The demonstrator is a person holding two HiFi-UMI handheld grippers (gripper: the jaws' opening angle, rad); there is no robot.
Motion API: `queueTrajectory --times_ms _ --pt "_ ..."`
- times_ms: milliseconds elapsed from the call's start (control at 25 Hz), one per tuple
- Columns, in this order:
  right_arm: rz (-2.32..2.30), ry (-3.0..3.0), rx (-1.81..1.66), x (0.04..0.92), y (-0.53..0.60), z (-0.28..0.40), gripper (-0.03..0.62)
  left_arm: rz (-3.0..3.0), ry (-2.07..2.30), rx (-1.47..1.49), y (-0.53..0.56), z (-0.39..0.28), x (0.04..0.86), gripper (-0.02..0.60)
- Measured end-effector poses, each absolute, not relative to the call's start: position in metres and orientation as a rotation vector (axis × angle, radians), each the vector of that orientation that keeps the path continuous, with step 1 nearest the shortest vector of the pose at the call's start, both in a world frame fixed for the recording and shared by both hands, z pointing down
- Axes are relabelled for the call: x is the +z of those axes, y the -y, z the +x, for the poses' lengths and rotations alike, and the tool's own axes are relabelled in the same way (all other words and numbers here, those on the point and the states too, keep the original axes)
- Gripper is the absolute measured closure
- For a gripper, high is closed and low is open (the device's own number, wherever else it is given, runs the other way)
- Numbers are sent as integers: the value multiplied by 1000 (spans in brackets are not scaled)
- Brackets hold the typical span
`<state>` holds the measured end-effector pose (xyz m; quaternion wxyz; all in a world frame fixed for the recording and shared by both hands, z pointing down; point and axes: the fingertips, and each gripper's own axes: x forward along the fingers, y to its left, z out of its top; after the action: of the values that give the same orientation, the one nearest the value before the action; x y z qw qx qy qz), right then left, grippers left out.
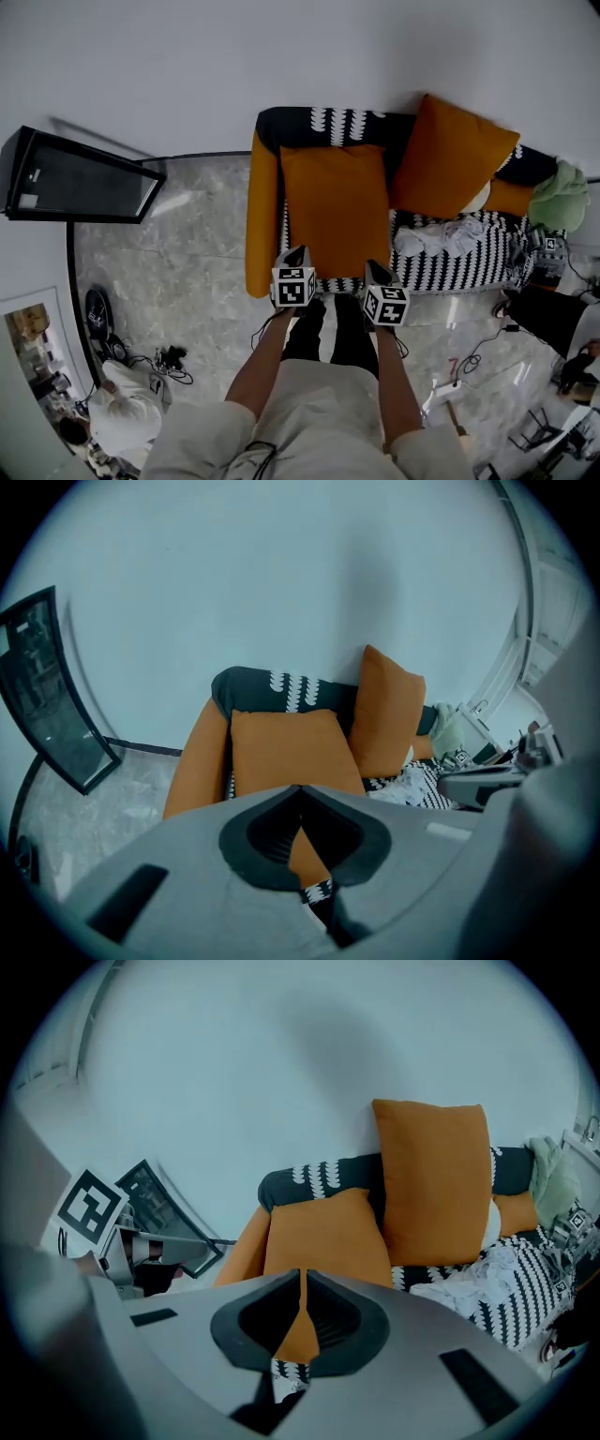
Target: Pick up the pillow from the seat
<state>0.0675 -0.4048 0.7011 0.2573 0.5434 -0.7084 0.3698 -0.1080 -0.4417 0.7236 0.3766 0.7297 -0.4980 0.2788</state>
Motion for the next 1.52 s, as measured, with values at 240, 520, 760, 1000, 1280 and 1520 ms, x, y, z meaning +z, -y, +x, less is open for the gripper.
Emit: queueTrajectory --times_ms 240,520,760,1000,1280,1520 --pt "1402 1948 1022 748 438 79 585 1873 1253 761 473 -95 775 572" --pt "1340 1948 1086 817 460 96 557 1889 1175 775 499 -89 845 572" --pt "1271 1983 1188 867 474 106 454 1859 1141 791 508 -101 894 524" --pt "1233 1995 1211 906 498 137 380 1788 1090 774 512 -110 945 303" --pt "1146 1995 1174 935 524 158 320 1681 1083 717 521 -129 980 182" --pt "1022 2091 1367 956 535 169 234 1658 964 613 522 -126 1002 106"
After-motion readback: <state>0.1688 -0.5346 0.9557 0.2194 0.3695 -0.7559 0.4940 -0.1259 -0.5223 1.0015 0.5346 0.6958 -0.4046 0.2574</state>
